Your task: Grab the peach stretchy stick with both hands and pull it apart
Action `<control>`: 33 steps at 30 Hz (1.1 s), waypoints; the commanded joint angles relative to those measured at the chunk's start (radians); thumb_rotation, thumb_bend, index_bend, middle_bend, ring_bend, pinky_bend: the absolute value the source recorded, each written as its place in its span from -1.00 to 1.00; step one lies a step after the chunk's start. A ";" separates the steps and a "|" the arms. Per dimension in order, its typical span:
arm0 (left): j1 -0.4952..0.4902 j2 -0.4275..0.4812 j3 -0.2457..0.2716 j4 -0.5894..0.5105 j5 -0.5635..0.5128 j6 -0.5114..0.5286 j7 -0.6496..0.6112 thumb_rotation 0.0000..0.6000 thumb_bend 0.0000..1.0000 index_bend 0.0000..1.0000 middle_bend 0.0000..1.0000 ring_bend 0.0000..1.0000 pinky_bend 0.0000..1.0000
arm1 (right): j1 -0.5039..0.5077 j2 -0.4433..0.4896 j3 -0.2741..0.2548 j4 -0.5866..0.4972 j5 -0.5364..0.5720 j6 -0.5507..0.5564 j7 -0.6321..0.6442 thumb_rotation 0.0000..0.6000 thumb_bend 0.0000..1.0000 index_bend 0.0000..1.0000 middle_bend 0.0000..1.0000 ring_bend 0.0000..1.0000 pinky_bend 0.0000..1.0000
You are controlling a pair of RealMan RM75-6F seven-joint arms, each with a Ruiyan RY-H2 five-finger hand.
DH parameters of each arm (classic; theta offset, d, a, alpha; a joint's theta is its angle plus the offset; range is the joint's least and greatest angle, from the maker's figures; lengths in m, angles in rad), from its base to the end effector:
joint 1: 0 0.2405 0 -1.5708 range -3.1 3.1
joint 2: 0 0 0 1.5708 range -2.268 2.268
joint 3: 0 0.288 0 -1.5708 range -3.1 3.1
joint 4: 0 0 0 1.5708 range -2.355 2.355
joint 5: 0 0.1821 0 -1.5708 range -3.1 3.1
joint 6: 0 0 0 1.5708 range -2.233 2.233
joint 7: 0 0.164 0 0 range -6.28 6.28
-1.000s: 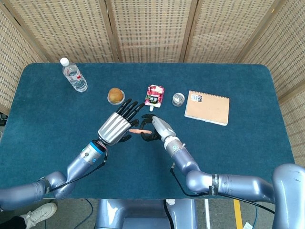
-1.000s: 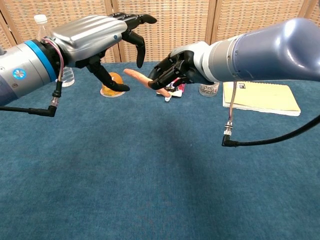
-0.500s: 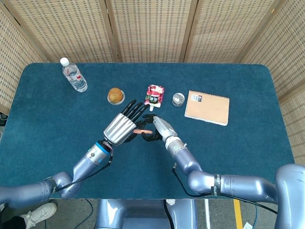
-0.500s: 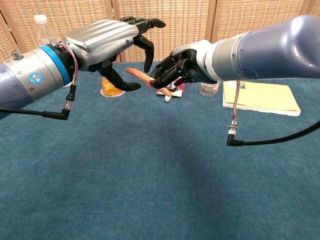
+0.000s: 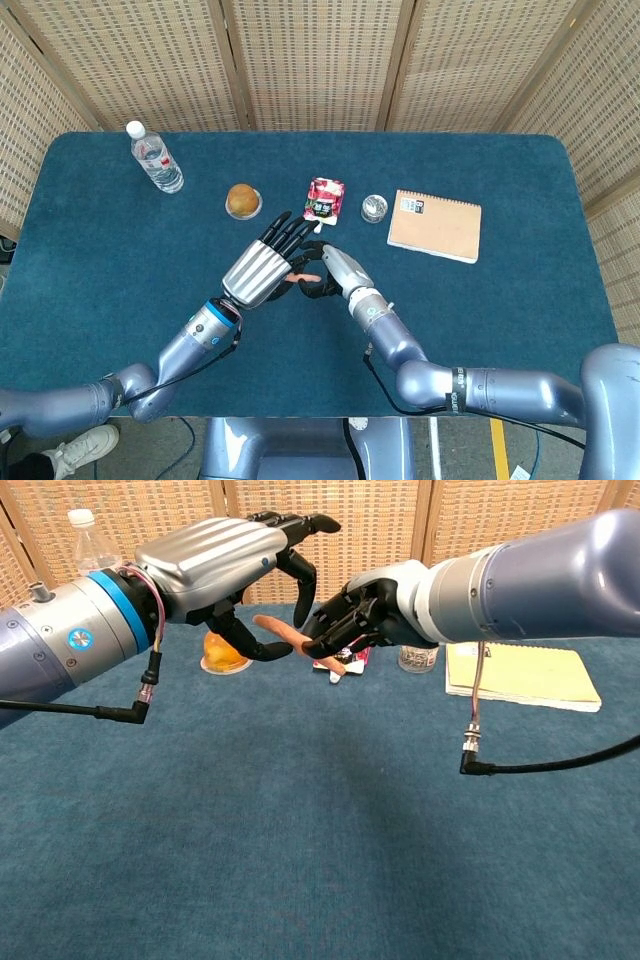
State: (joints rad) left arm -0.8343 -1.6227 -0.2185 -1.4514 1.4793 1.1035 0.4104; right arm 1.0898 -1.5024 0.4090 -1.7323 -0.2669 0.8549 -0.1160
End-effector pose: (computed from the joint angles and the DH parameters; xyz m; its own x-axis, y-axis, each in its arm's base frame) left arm -0.0691 0.3696 0.0086 0.4755 -0.1221 0.8712 0.6129 -0.6644 -0.4277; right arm -0.0401 -0.4039 -0.0013 -0.3022 -0.5882 0.7501 -0.9445 0.0783 -0.3191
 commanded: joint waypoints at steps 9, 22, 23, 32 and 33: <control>-0.006 -0.014 0.003 0.009 -0.017 0.003 0.014 1.00 -0.32 0.13 -1.00 -1.00 -1.00 | -0.007 0.015 -0.004 -0.008 -0.006 -0.003 0.011 1.00 0.25 0.32 -0.53 -1.00 -0.93; -0.018 -0.029 0.004 0.023 -0.020 0.010 0.029 1.00 -0.27 0.11 -1.00 -1.00 -1.00 | -0.011 0.026 -0.010 -0.015 -0.017 -0.013 0.024 1.00 0.26 0.32 -0.53 -1.00 -0.93; -0.018 -0.030 0.004 0.023 -0.020 0.011 0.030 1.00 -0.27 0.11 -1.00 -1.00 -1.00 | -0.012 0.027 -0.010 -0.015 -0.017 -0.014 0.026 1.00 0.26 0.32 -0.53 -1.00 -0.93; -0.028 -0.039 0.003 0.026 -0.029 0.007 0.048 1.00 -0.11 0.23 -1.00 -1.00 -1.00 | -0.015 0.031 -0.015 -0.016 -0.027 -0.023 0.038 1.00 0.26 0.32 -0.53 -1.00 -0.93; -0.029 -0.040 0.003 0.027 -0.030 0.007 0.049 1.00 -0.08 0.25 -1.00 -1.00 -1.00 | -0.015 0.032 -0.015 -0.017 -0.028 -0.024 0.039 1.00 0.26 0.32 -0.53 -1.00 -0.93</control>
State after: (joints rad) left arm -0.8629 -1.6625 -0.2152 -1.4246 1.4491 1.1106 0.4599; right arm 1.0750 -1.4701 0.3937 -1.7488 -0.2946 0.8312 -0.0774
